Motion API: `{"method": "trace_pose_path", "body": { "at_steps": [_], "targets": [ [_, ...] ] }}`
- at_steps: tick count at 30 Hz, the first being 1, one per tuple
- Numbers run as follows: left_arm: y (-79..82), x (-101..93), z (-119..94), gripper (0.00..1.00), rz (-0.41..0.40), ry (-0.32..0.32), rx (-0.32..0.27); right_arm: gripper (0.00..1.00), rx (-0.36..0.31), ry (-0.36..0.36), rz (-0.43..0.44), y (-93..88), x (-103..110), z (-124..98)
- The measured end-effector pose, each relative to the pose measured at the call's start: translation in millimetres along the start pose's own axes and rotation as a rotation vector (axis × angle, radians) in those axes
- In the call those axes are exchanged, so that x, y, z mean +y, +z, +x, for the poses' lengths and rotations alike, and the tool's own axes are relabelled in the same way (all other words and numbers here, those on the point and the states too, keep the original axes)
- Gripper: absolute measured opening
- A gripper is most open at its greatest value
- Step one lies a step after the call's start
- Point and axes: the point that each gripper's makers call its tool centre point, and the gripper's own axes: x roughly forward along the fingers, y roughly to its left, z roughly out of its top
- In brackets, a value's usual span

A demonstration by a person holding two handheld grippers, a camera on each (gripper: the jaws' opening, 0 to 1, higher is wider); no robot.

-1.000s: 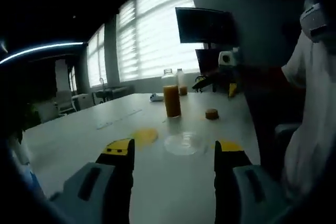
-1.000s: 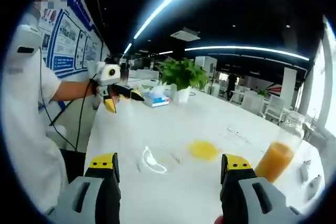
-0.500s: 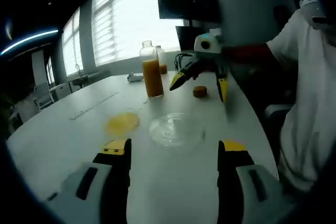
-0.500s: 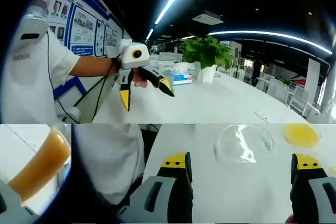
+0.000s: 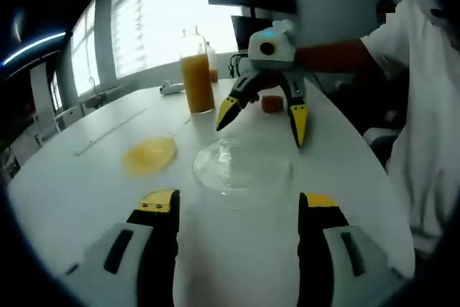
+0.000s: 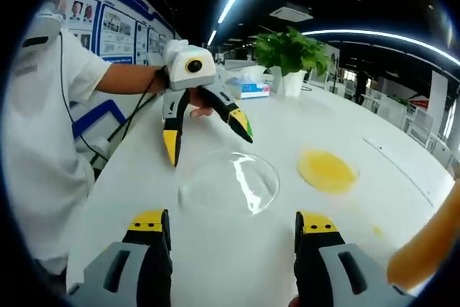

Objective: Open the Petri dish lid, place the lid on the table, pour the liquid culture medium into the Petri dish, pick up the Petri dish lid from the table, and close the Petri dish

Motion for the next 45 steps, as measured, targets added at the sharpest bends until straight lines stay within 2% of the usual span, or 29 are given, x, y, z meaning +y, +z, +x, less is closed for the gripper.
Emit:
{"method": "trace_pose_path", "body": {
  "at_steps": [7, 16, 18, 23, 27, 45],
  "targets": [
    [-1.2, -0.9, 11.3, 0.58, -0.022, -0.043, -0.006, 0.60, 0.002, 0.051, 0.018, -2.9, 4.4, 7.8],
    [2.3, -2.2, 17.9, 0.55, -0.033, -0.069, -0.025, 0.53, -0.011, 0.059, 0.000, 1.2, 9.4, 16.7],
    [3.7, -3.5, 18.8, 0.50, -0.026, -0.070, -0.025, 0.51, -0.015, 0.058, -0.002, 2.6, 9.8, 18.1],
    [4.1, -0.6, 22.3, 0.51, -0.019, -0.073, -0.015, 0.53, 0.002, 0.068, -0.013, 5.1, 11.4, 20.8],
    [5.9, -2.8, 28.0, 0.55, -0.007, -0.093, -0.016, 0.55, 0.014, 0.095, -0.026, 8.0, 17.8, 26.2],
    [3.7, 2.5, 26.7, 0.53, -0.017, -0.098, -0.042, 0.54, 0.019, 0.100, -0.028, 6.9, 17.5, 24.7]
  ]
}}
